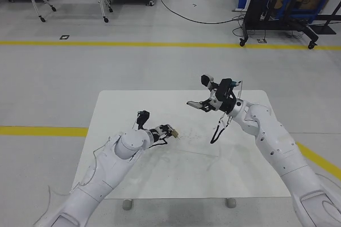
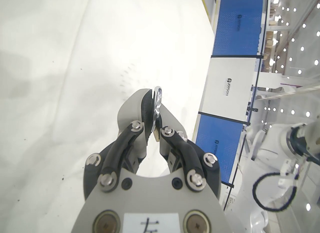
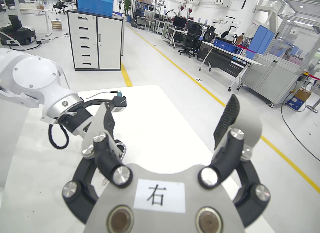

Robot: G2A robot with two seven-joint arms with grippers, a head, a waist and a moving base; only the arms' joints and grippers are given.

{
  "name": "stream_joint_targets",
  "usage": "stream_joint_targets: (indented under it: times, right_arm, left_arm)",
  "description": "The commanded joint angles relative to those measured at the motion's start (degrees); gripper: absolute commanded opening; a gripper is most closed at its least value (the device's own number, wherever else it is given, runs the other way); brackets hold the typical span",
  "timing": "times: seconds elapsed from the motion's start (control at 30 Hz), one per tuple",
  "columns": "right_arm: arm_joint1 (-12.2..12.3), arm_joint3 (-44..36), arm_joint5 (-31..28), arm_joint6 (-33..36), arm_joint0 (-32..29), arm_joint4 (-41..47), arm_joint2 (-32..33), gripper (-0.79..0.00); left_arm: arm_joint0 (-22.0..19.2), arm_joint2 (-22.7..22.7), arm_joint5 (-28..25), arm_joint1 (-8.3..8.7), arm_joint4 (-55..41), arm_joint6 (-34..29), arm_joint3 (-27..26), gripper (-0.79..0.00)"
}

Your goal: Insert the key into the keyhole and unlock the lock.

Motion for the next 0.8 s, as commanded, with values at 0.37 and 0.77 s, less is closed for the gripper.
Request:
stream_joint_targets:
  times: [0.37, 0.77]
  right_arm:
    - [0.0, 0.0, 0.0, 0.0, 0.0, 0.0, 0.0, 0.000]
    - [0.8, -5.7, 1.4, -4.4, -2.6, -0.5, 4.3, 0.000]
  left_arm:
    - [-1.1, -0.2, 5.8, -1.72, -2.5, 1.9, 2.9, 0.000]
    - [23.3, -27.6, -1.4, 5.33, 3.4, 8.0, -33.8, 0.000]
